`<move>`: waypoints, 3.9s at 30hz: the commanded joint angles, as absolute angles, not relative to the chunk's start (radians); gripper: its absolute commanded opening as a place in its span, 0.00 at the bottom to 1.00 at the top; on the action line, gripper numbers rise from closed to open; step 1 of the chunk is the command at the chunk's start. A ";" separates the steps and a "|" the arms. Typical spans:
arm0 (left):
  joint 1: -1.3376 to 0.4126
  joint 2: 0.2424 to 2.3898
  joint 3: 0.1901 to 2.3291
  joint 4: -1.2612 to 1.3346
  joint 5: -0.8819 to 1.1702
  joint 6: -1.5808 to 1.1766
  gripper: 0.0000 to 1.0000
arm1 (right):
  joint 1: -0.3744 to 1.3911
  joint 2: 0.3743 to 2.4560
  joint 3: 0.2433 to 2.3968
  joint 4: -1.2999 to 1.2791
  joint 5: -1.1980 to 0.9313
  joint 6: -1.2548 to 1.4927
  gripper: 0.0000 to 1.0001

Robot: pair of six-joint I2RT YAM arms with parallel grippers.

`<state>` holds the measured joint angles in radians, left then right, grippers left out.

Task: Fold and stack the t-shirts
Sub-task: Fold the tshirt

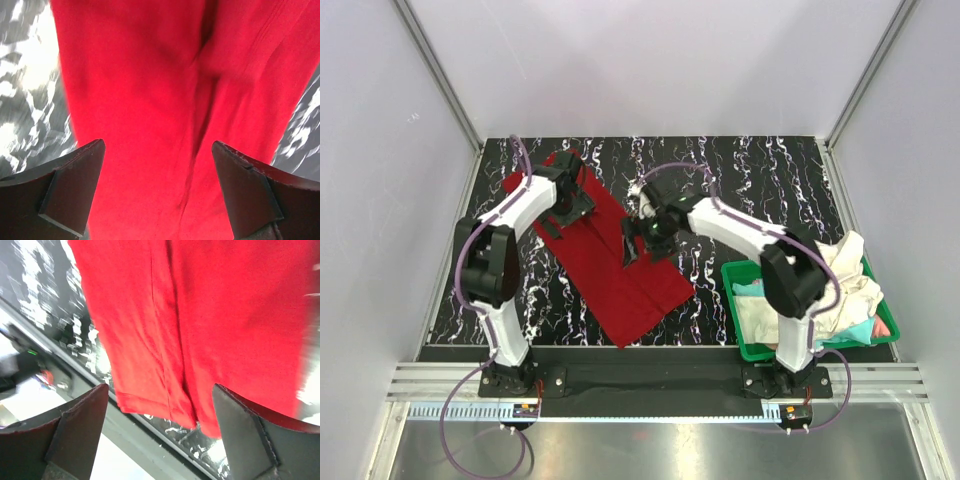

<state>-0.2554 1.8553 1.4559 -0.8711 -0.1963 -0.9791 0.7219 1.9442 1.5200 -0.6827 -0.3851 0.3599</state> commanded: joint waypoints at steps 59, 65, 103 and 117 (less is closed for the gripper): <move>-0.301 2.030 2.033 -0.873 0.259 -0.366 0.99 | 0.525 1.897 1.454 -0.770 -0.255 0.480 1.00; -0.226 1.630 1.610 -0.763 0.199 -0.521 0.99 | 0.581 2.090 1.695 -0.896 -0.117 0.491 1.00; -0.221 1.023 0.636 -0.619 0.414 -0.736 0.86 | 0.634 2.461 2.438 -0.916 0.118 0.674 1.00; -0.602 1.158 0.542 -0.445 0.266 -1.138 0.49 | 0.546 1.680 1.504 -0.758 -0.161 0.371 0.86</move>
